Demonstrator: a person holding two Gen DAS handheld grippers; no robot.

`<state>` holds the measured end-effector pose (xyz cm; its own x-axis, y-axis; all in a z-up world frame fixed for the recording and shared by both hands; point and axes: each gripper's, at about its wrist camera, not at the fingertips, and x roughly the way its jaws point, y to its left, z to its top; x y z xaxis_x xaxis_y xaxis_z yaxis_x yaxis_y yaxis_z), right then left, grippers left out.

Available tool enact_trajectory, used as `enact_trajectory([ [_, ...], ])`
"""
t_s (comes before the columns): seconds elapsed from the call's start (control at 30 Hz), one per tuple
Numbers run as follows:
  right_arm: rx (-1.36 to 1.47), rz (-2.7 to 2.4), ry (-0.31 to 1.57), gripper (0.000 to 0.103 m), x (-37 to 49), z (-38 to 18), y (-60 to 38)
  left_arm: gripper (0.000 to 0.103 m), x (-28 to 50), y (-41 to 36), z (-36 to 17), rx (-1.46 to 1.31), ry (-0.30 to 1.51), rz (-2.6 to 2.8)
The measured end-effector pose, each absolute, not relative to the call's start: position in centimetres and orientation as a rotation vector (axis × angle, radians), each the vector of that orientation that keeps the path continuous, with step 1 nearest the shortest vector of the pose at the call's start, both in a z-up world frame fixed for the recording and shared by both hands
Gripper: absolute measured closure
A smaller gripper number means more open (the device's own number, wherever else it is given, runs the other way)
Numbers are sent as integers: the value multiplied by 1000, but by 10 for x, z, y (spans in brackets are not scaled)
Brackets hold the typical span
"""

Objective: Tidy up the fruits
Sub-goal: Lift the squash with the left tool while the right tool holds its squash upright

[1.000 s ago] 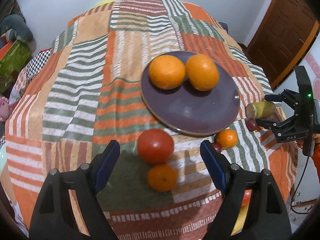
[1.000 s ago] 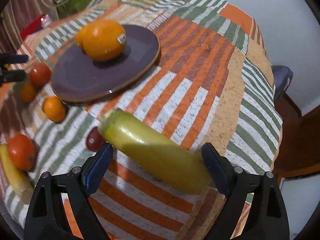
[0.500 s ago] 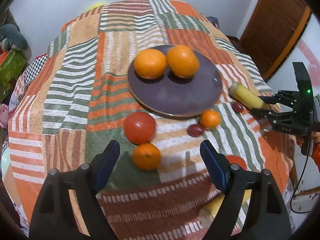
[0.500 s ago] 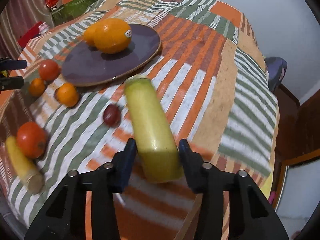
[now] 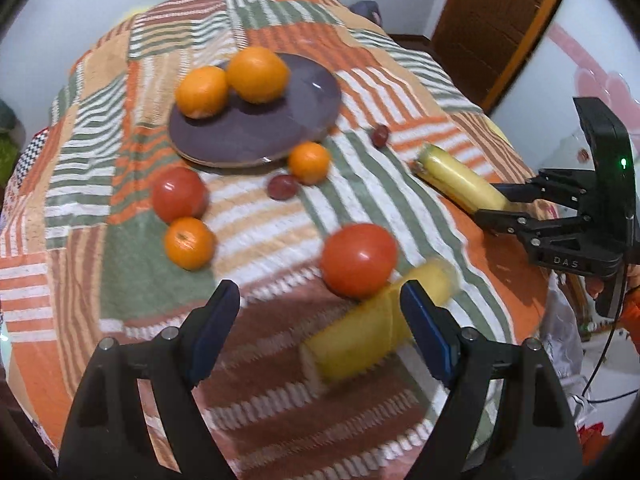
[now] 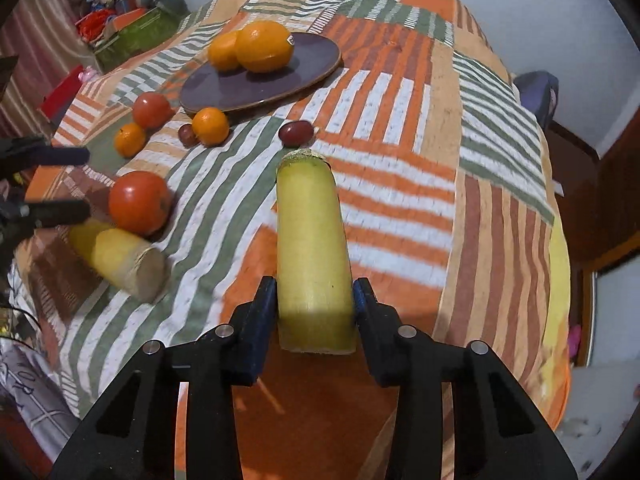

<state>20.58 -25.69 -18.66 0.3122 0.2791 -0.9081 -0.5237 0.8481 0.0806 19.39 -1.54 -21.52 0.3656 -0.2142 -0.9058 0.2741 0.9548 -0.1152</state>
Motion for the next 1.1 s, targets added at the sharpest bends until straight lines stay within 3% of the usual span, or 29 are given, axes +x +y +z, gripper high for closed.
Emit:
enact_trajectory([
  [0.63, -190, 523, 1115, 61, 207, -193, -252, 16, 186, -61, -249, 72, 1181, -359],
  [0.77, -176, 511, 1105, 61, 209, -197, -250, 26, 179, -58, -248, 78, 1161, -338],
  [0.83, -178, 508, 1091, 67, 206, -196, -250, 32, 174, -56, -246, 87, 1156, -335],
  [1.1, -137, 527, 1106, 68, 199, -192, -260, 56, 168, -50, -235, 39, 1169, -334],
])
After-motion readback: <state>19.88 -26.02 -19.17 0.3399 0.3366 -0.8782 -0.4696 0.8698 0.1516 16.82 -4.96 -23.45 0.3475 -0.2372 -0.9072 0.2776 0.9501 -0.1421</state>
